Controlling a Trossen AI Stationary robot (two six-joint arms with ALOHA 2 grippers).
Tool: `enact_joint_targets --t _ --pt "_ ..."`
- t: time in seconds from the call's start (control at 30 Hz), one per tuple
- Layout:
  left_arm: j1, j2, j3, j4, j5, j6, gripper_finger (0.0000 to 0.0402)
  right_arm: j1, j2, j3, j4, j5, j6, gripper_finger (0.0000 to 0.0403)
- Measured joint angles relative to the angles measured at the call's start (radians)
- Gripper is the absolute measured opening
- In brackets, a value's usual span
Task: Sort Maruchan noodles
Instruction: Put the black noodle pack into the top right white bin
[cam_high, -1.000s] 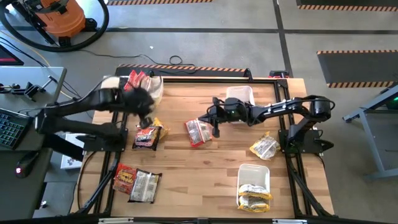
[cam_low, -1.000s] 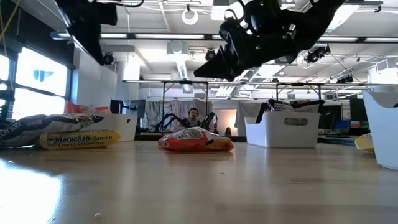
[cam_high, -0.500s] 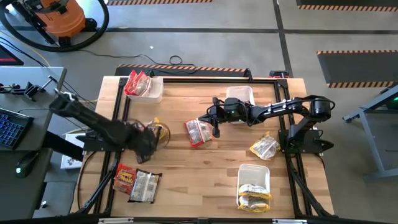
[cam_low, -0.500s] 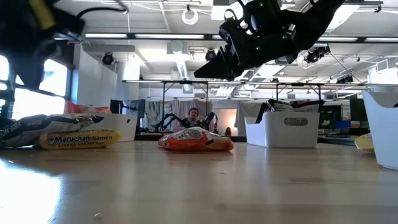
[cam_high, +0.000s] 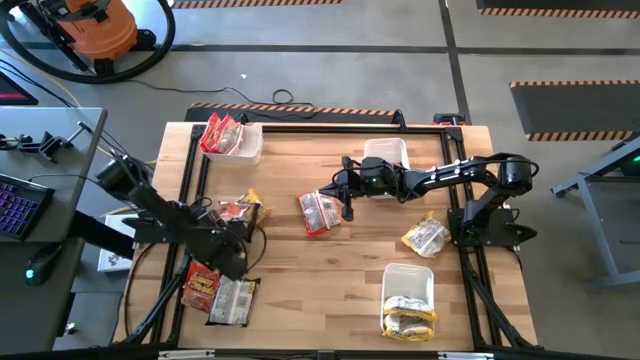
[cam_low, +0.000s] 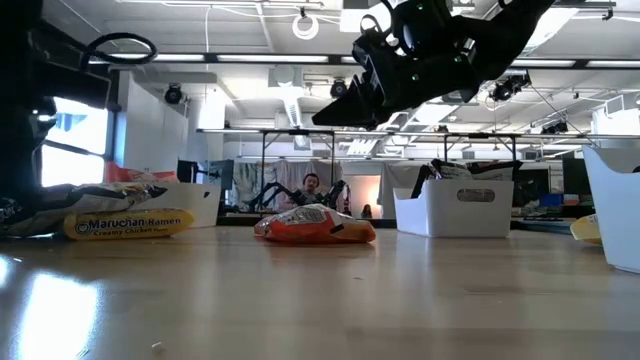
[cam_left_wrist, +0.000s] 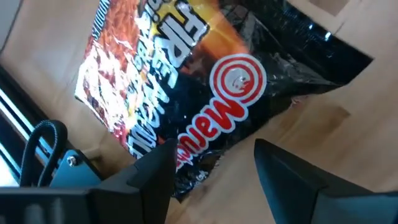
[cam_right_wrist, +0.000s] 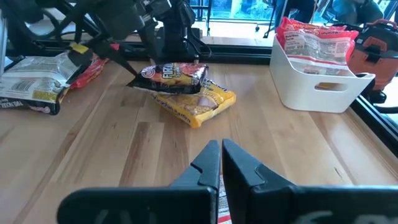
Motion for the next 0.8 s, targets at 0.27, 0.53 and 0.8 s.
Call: enact_joint_targets --t 0.27,0.53,0.8 --pt "-0.016 0.135 0.000 0.008 -0.090 0.011 0.0188 0.000 0.000 0.000 0.000 0.000 -0.003 0.0000" --pt "-0.016 0.158 0.009 -0.046 -0.168 0.080 0.0042 0.002 0.000 0.000 -0.010 -0.025 0.008 0.0002" --pt "-0.004 -0.060 0.035 0.045 -0.304 0.151 0.0003 0.058 0.000 0.001 0.005 -0.025 -0.025 0.0078"
